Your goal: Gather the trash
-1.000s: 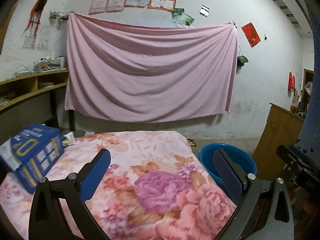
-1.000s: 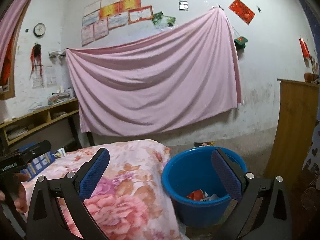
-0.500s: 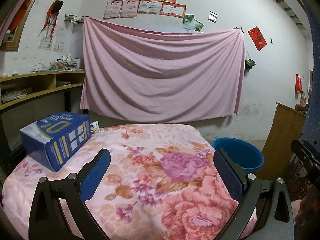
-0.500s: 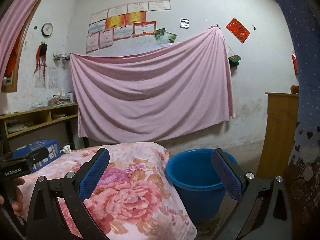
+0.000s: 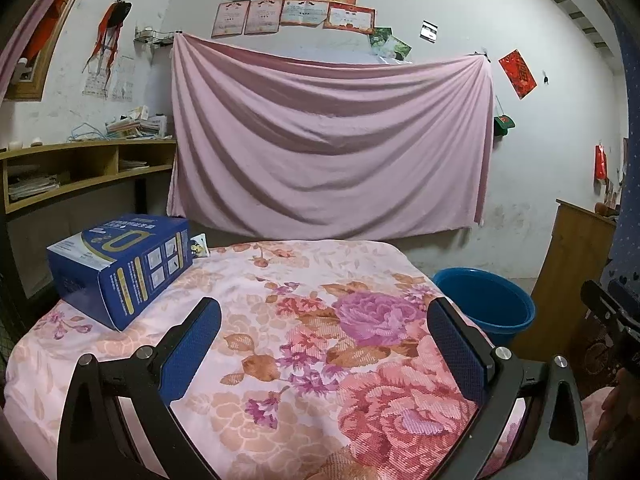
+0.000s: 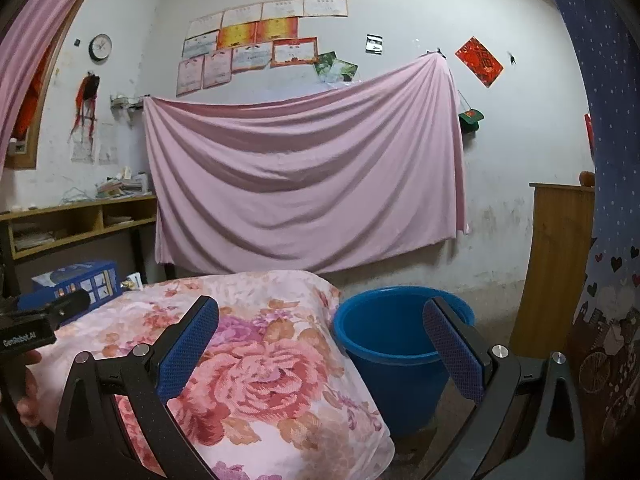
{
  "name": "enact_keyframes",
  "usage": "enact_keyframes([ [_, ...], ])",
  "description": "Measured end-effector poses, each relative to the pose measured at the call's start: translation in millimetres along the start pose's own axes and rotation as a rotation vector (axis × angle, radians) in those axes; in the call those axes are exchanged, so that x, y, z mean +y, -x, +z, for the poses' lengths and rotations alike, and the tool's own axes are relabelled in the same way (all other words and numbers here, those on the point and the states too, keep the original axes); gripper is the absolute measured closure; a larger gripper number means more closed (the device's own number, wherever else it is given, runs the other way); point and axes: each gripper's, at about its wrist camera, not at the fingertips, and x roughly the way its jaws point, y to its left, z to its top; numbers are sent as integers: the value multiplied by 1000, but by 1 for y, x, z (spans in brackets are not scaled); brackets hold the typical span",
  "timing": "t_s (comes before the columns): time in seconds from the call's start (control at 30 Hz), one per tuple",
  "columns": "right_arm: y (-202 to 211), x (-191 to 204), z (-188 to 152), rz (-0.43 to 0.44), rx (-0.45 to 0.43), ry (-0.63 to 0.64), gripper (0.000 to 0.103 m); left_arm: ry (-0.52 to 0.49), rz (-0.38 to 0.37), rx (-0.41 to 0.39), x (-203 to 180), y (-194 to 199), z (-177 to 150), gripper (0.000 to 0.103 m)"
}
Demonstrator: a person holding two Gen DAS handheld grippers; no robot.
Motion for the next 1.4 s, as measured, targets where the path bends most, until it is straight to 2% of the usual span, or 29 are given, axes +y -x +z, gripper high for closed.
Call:
enact_keyframes([
  [1.4, -1, -3, 0, -13, 9, -31, 0, -6, 5, -2, 2, -1, -3, 2],
])
